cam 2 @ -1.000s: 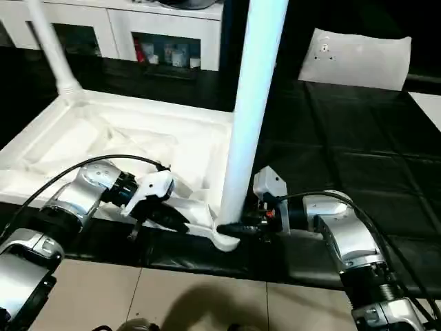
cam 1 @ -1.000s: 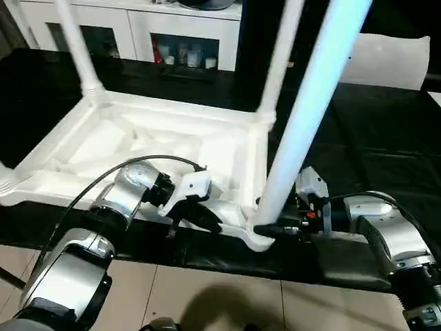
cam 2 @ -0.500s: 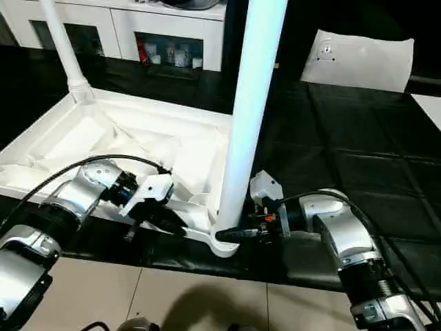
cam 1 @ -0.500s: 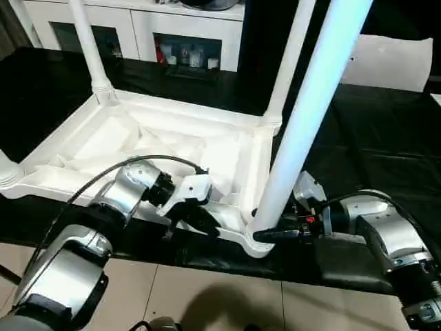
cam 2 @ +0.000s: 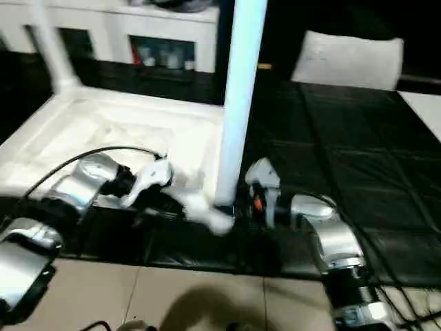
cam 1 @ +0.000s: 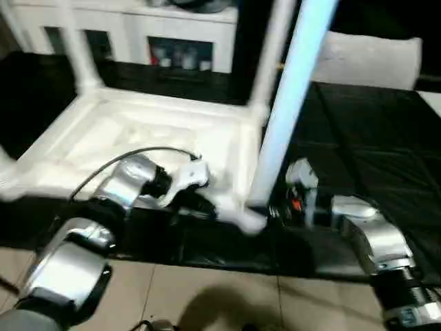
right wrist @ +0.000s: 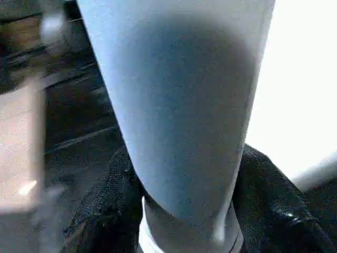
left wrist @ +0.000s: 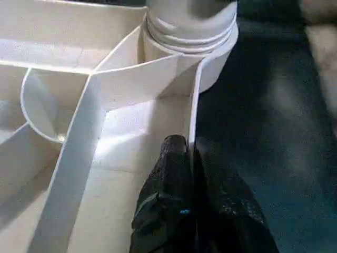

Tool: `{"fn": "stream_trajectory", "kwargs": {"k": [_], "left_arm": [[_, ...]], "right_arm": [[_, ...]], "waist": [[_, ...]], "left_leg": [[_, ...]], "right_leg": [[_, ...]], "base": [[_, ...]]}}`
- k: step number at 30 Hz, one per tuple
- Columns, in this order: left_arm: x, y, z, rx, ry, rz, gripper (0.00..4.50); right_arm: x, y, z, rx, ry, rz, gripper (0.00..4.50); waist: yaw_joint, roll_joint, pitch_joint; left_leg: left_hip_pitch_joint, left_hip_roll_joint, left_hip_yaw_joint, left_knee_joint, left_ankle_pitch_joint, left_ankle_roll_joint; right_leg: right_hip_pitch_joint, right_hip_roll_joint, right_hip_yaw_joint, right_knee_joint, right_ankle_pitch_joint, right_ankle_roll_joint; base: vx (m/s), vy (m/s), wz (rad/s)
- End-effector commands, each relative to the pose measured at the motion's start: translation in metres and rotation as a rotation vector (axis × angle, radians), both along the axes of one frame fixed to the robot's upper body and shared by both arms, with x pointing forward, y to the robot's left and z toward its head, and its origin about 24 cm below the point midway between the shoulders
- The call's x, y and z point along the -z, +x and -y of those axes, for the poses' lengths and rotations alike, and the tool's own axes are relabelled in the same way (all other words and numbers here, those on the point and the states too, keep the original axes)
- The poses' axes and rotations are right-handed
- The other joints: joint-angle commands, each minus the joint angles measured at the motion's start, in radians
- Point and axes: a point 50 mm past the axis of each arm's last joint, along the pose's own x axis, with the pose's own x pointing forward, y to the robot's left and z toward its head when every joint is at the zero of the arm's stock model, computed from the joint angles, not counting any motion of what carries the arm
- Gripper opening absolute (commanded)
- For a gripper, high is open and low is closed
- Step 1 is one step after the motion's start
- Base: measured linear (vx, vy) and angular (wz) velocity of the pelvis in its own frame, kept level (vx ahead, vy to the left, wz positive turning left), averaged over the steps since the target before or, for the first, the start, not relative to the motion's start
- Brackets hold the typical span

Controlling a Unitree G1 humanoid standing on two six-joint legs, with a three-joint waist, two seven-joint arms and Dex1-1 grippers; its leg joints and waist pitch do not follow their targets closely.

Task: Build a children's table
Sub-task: Rotate leg to tighten

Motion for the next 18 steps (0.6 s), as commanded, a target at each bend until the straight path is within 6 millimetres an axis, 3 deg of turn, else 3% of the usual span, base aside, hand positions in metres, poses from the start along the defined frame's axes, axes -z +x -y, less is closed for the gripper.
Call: {"fn": "stream_trajectory", "kwargs": {"k": [1, 3, 5, 11, 12, 17, 18], "left_arm": [[-0.009, 0.008, 0.041, -0.122, -0.144, 0.045, 0.00], [-0.010, 0.012, 0.062, -0.244, -0.194, 0.047, 0.00], [-0.011, 0.014, 0.069, -0.296, -0.204, 0.062, 0.00], [-0.016, 0.017, 0.080, -0.393, -0.227, 0.092, 0.00], [-0.017, 0.017, 0.081, -0.388, -0.233, 0.095, 0.00], [-0.017, 0.015, 0.077, -0.363, -0.228, 0.101, 0.00], [-0.016, 0.013, 0.070, -0.323, -0.227, 0.108, 0.00]], "right_arm": [[-0.001, -0.002, -0.043, -0.012, 0.068, -0.029, 1.98], [-0.001, 0.004, -0.064, 0.116, 0.091, -0.050, 1.98], [-0.001, 0.008, -0.072, 0.187, 0.079, -0.055, 1.98], [-0.003, 0.020, -0.082, 0.357, 0.067, -0.039, 1.98], [-0.006, 0.019, -0.085, 0.337, 0.108, -0.034, 2.53], [-0.012, 0.020, -0.084, 0.359, 0.131, -0.003, 3.07], [-0.012, 0.020, -0.075, 0.338, 0.111, 0.028, 3.20]], "waist": [[-0.008, -0.005, -0.058], [-0.020, -0.006, -0.060], [-0.025, -0.004, -0.059], [-0.035, -0.005, -0.062], [-0.034, -0.004, -0.063], [-0.033, -0.003, -0.064], [-0.033, -0.003, -0.064]], "left_leg": [[0.005, 0.034, -0.015, -0.079, -0.256, 0.008], [0.002, 0.031, -0.015, -0.076, -0.241, 0.013], [0.004, 0.028, -0.015, -0.076, -0.247, 0.014], [0.000, 0.027, -0.012, -0.077, -0.212, 0.044], [-0.002, 0.028, -0.011, -0.078, -0.203, 0.053], [-0.005, 0.031, -0.009, -0.079, -0.165, 0.068], [-0.006, 0.032, -0.009, -0.079, -0.161, 0.069]], "right_leg": [[0.048, -0.070, 0.047, -0.096, -0.556, -0.079], [0.049, -0.070, 0.047, -0.095, -0.546, -0.089], [0.044, -0.069, 0.045, -0.099, -0.564, -0.083], [0.046, -0.065, 0.050, -0.095, -0.496, -0.088], [0.049, -0.065, 0.052, -0.091, -0.470, -0.097], [0.053, -0.065, 0.056, -0.079, -0.380, -0.134], [0.055, -0.065, 0.056, -0.077, -0.369, -0.139]], "base": [[0.000, 0.000, 0.00], [0.000, 0.000, 0.00], [0.000, 0.000, 0.00], [0.000, 0.000, 0.00], [0.000, 0.000, 0.00], [0.000, 0.000, 0.00], [0.000, 0.000, 0.00]]}}
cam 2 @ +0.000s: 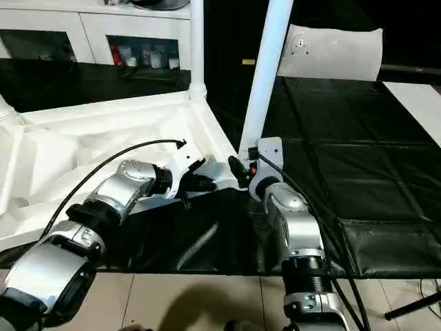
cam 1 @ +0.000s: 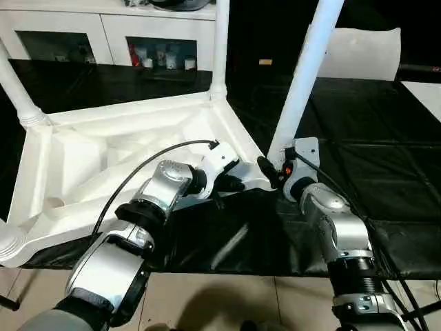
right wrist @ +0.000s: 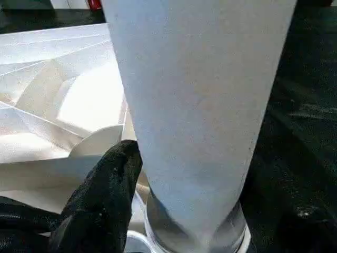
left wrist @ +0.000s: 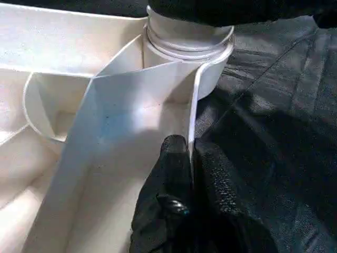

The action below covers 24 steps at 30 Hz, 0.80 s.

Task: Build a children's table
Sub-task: Rotate leg to tighten

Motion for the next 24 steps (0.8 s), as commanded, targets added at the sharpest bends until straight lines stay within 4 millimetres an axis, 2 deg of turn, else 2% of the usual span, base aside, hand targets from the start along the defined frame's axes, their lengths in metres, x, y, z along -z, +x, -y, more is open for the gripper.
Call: {"fn": "stream_trajectory", "kwargs": {"k": [1, 4, 5, 7, 8, 9, 10, 11, 12, 14, 16, 18, 19, 21, 24], "left_arm": [[-0.021, 0.001, 0.023, 0.029, -0.126, 0.096, 0.00], [-0.019, -0.002, 0.012, 0.093, -0.114, 0.104, 0.00], [-0.018, -0.004, 0.005, 0.134, -0.104, 0.101, 0.00], [-0.017, -0.007, -0.002, 0.187, -0.095, 0.105, 0.00], [-0.015, -0.008, -0.008, 0.207, -0.083, 0.087, 0.00], [-0.013, -0.009, -0.011, 0.216, -0.076, 0.075, 0.00], [-0.013, -0.009, -0.011, 0.216, -0.076, 0.075, 0.00], [-0.012, -0.016, -0.023, 0.346, -0.053, 0.055, 0.00], [-0.012, -0.016, -0.024, 0.357, -0.049, 0.053, 0.00], [-0.011, -0.021, -0.036, 0.466, 0.013, 0.033, 0.00], [-0.011, -0.023, -0.040, 0.500, 0.032, 0.022, 0.00], [-0.011, -0.024, -0.042, 0.521, 0.041, 0.013, 0.00], [-0.012, -0.025, -0.045, 0.561, 0.055, 0.000, 0.00], [-0.013, -0.026, -0.048, 0.598, 0.070, -0.012, 0.00], [-0.016, -0.028, -0.051, 0.673, 0.091, -0.028, 0.00]], "right_arm": [[-0.008, -0.012, -0.054, -0.284, 0.086, 0.041, 3.20], [-0.009, -0.013, -0.038, -0.323, 0.064, 0.069, 3.46], [-0.008, -0.014, -0.027, -0.349, 0.033, 0.076, 3.67], [-0.007, -0.015, -0.017, -0.379, -0.008, 0.083, 3.73], [-0.007, -0.016, -0.009, -0.402, -0.035, 0.090, 3.92], [-0.007, -0.016, -0.004, -0.417, -0.050, 0.095, 4.04], [-0.007, -0.016, -0.004, -0.417, -0.050, 0.095, 4.04], [-0.011, -0.019, 0.014, -0.503, -0.075, 0.107, 4.18], [-0.011, -0.019, 0.016, -0.512, -0.077, 0.108, 4.26], [-0.014, -0.023, 0.027, -0.602, -0.100, 0.108, 4.37], [-0.015, -0.024, 0.030, -0.639, -0.108, 0.105, 4.45], [-0.015, -0.027, 0.031, -0.684, -0.106, 0.098, 4.45], [-0.015, -0.034, 0.032, -0.786, -0.092, 0.080, 4.45], [-0.014, -0.040, 0.032, -0.866, -0.091, 0.064, 4.45], [-0.013, -0.046, 0.035, -0.987, -0.083, 0.023, 4.30]], "waist": [[0.005, -0.010, -0.063], [0.004, -0.009, -0.065], [0.003, -0.006, -0.068], [0.005, -0.009, -0.068], [0.006, -0.008, -0.067], [0.007, -0.002, -0.066], [0.008, -0.003, -0.066], [0.009, -0.004, -0.066], [0.012, -0.003, -0.066], [0.012, -0.004, -0.067], [0.018, -0.002, -0.066], [0.027, -0.002, -0.064], [0.032, -0.002, -0.063], [0.040, -0.001, -0.063], [0.051, -0.004, -0.064]], "left_leg": [[-0.005, 0.033, -0.008, -0.069, -0.160, 0.070], [-0.007, 0.033, -0.009, -0.068, -0.146, 0.079], [-0.009, 0.034, -0.007, -0.066, -0.127, 0.089], [-0.012, 0.031, -0.005, -0.063, -0.117, 0.104], [-0.009, 0.031, -0.003, -0.063, -0.119, 0.108], [-0.008, 0.032, -0.003, -0.063, -0.124, 0.106], [-0.007, 0.032, -0.002, -0.063, -0.126, 0.105], [-0.008, 0.033, -0.003, -0.063, -0.129, 0.102], [-0.006, 0.033, -0.005, -0.064, -0.134, 0.103], [-0.003, 0.041, -0.004, -0.064, -0.129, 0.112], [0.001, 0.043, -0.002, -0.064, -0.132, 0.113], [0.002, 0.043, -0.001, -0.065, -0.154, 0.104], [0.002, 0.044, -0.001, -0.065, -0.163, 0.095], [0.003, 0.049, -0.001, -0.066, -0.166, 0.094], [0.001, 0.048, 0.000, -0.064, -0.164, 0.091]], "right_leg": [[0.058, -0.066, 0.057, -0.076, -0.365, -0.141], [0.062, -0.065, 0.057, -0.072, -0.334, -0.149], [0.064, -0.065, 0.060, -0.065, -0.281, -0.165], [0.067, -0.064, 0.060, -0.063, -0.250, -0.175], [0.064, -0.064, 0.061, -0.063, -0.255, -0.178], [0.064, -0.063, 0.060, -0.065, -0.268, -0.179], [0.063, -0.063, 0.060, -0.065, -0.273, -0.181], [0.065, -0.064, 0.061, -0.065, -0.284, -0.181], [0.065, -0.065, 0.060, -0.067, -0.293, -0.180], [0.061, -0.063, 0.064, -0.056, -0.233, -0.206], [0.058, -0.064, 0.065, -0.053, -0.211, -0.225], [0.059, -0.066, 0.063, -0.057, -0.247, -0.221], [0.060, -0.066, 0.062, -0.058, -0.270, -0.215], [0.059, -0.065, 0.063, -0.057, -0.270, -0.207], [0.060, -0.067, 0.063, -0.056, -0.270, -0.206]], "base": [[0.000, 0.000, 0.00], [0.000, 0.000, 0.00], [0.000, 0.000, 0.00], [0.000, 0.000, 0.00], [0.000, 0.000, 0.00], [0.000, 0.000, 0.00], [0.000, 0.000, 0.00], [0.000, 0.000, 0.00], [0.000, 0.000, 0.00], [0.000, 0.000, 0.00], [0.000, 0.000, 0.00], [0.000, 0.000, 0.00], [0.000, 0.000, 0.00], [0.000, 0.000, 0.00], [0.000, 0.000, 0.00]]}}
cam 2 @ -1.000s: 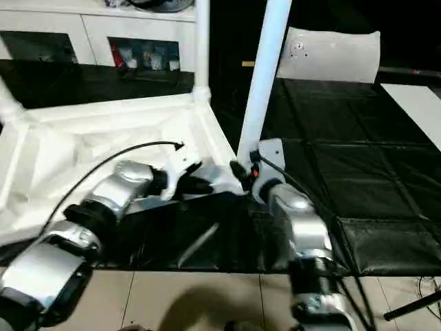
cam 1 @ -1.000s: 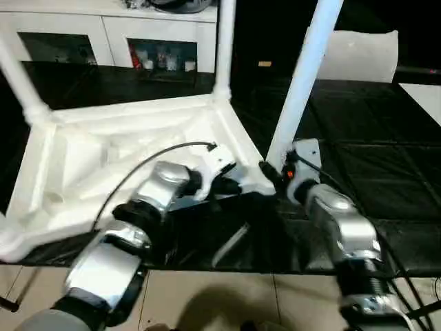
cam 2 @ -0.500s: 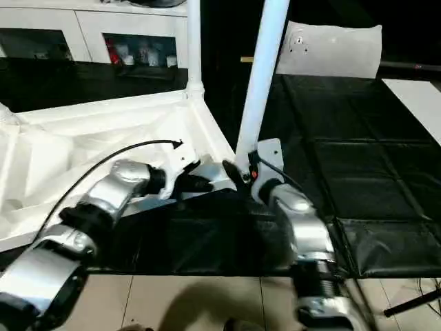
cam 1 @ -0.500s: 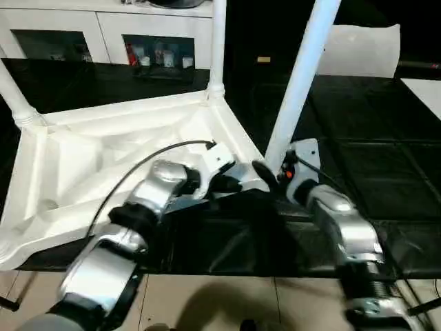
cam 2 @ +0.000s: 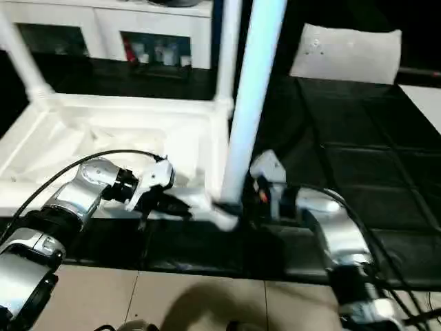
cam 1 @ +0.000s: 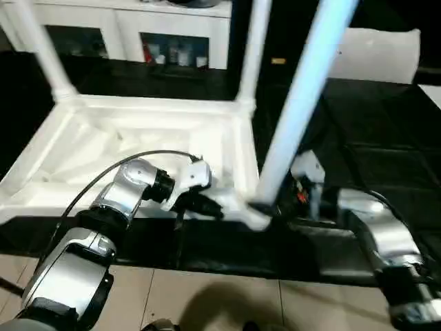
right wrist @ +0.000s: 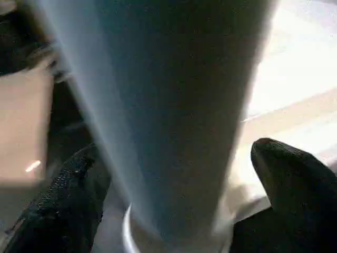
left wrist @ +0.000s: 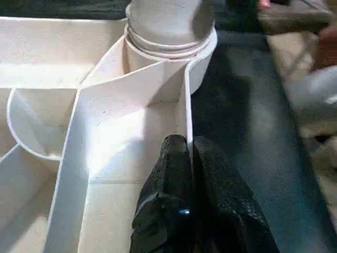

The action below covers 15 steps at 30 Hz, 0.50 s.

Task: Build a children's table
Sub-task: Rotate leg to tighten

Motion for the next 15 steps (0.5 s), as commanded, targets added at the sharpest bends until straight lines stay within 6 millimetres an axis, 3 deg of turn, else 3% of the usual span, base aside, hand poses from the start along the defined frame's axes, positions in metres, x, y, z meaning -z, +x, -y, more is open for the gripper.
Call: {"fn": "stream_trajectory", "kwargs": {"k": [1, 15], "left_arm": [[-0.0092, -0.0004, 0.0069, 0.125, 0.031, 0.014, 0.00], [-0.0123, -0.0008, 0.0080, 0.208, 0.071, 0.021, 0.00]], "right_arm": [[-0.0057, -0.0029, -0.0003, -0.078, 0.005, 0.001, 4.30], [-0.0060, -0.0053, 0.0016, -0.217, -0.023, -0.040, 3.15]], "waist": [[-0.002, -0.005, -0.068], [0.018, -0.007, -0.070]], "left_leg": [[0.004, 0.045, -0.001, -0.067, -0.163, 0.090], [0.002, 0.045, -0.002, -0.065, -0.137, 0.077]], "right_leg": [[0.066, -0.068, 0.062, -0.060, -0.273, -0.198], [0.065, -0.069, 0.061, -0.056, -0.269, -0.193]], "base": [[0.000, 0.000, 0.00], [0.000, 0.000, 0.00]]}}
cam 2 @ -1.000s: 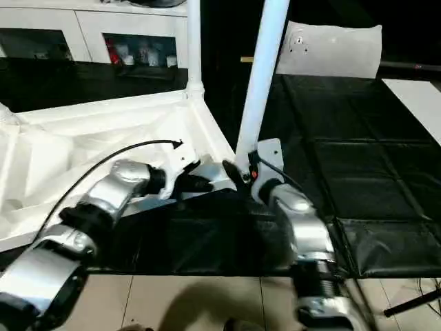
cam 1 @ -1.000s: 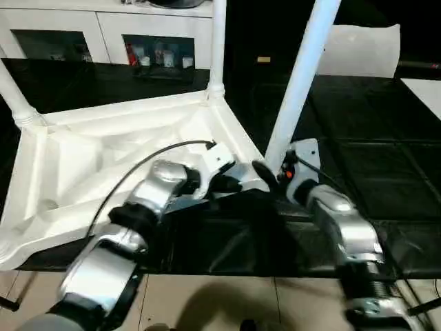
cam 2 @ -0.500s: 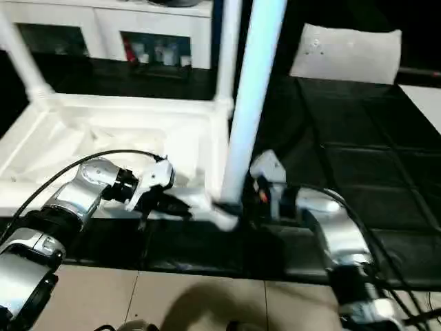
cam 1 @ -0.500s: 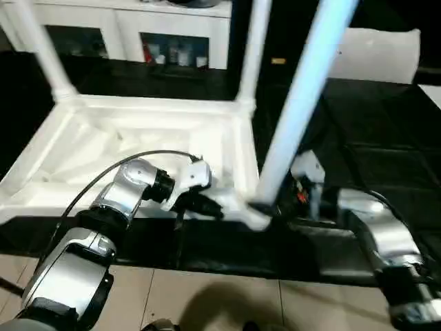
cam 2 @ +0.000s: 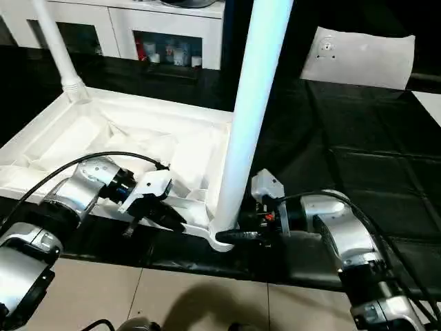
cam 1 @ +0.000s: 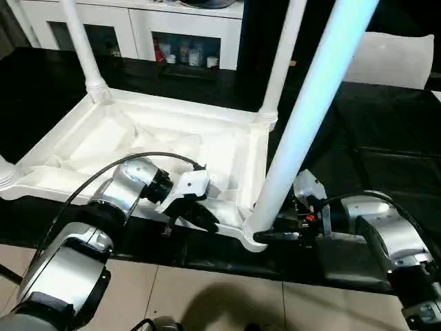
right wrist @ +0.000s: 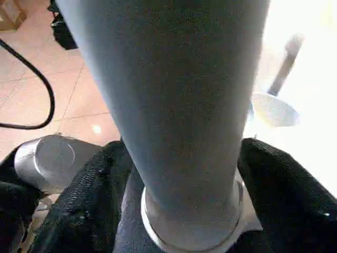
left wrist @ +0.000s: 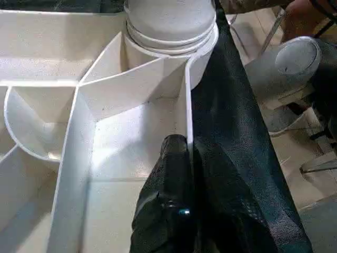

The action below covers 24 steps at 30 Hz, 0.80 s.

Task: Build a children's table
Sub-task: Rotate leg to tighten

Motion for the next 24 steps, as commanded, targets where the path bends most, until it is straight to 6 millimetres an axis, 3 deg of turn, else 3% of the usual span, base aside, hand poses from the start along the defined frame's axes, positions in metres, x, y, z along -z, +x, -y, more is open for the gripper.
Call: {"fn": "stream_trajectory", "kwargs": {"k": [1, 12, 17, 20, 21, 24], "left_arm": [[-0.008, 0.001, 0.008, 0.080, 0.017, 0.020, 0.00], [-0.005, -0.001, 0.006, 0.088, 0.028, 0.015, 0.00], [-0.003, 0.003, 0.007, 0.029, 0.024, 0.021, 0.00], [-0.002, 0.008, 0.011, -0.068, 0.003, 0.031, 0.00], [-0.002, 0.010, 0.013, -0.097, -0.009, 0.037, 0.00], [-0.007, 0.023, 0.042, -0.340, -0.148, 0.050, 0.00]], "right_arm": [[-0.003, 0.001, 0.002, -0.018, 0.003, 0.008, 3.02], [-0.001, -0.002, -0.002, -0.053, 0.011, -0.014, 2.12], [0.001, -0.005, -0.009, -0.037, 0.049, -0.040, 2.00], [0.004, -0.003, -0.014, 0.033, 0.059, -0.044, 2.00], [0.006, -0.002, -0.016, 0.065, 0.056, -0.041, 1.99], [0.022, 0.014, -0.034, 0.366, 0.023, -0.009, 1.99]], "waist": [[-0.006, -0.007, -0.070], [-0.003, -0.007, -0.072], [-0.004, -0.008, -0.072], [-0.006, -0.007, -0.067], [-0.008, -0.008, -0.064], [-0.019, -0.008, -0.060]], "left_leg": [[0.002, 0.045, -0.003, -0.066, -0.139, 0.076], [0.002, 0.045, -0.003, -0.066, -0.140, 0.070], [0.002, 0.044, -0.003, -0.066, -0.131, 0.071], [0.005, 0.043, -0.003, -0.069, -0.163, 0.058], [0.007, 0.041, -0.004, -0.070, -0.192, 0.046], [0.010, 0.035, -0.010, -0.072, -0.224, 0.010]], "right_leg": [[0.065, -0.068, 0.061, -0.057, -0.272, -0.192], [0.066, -0.069, 0.061, -0.056, -0.280, -0.187], [0.067, -0.068, 0.060, -0.057, -0.275, -0.184], [0.064, -0.068, 0.059, -0.066, -0.341, -0.169], [0.063, -0.070, 0.057, -0.076, -0.416, -0.146], [0.058, -0.072, 0.051, -0.092, -0.538, -0.098]], "base": [[0.000, 0.000, 0.00], [0.000, 0.000, 0.00], [0.000, 0.000, 0.00], [0.000, 0.000, 0.00], [0.000, 0.000, 0.00], [0.000, 0.000, 0.00]]}}
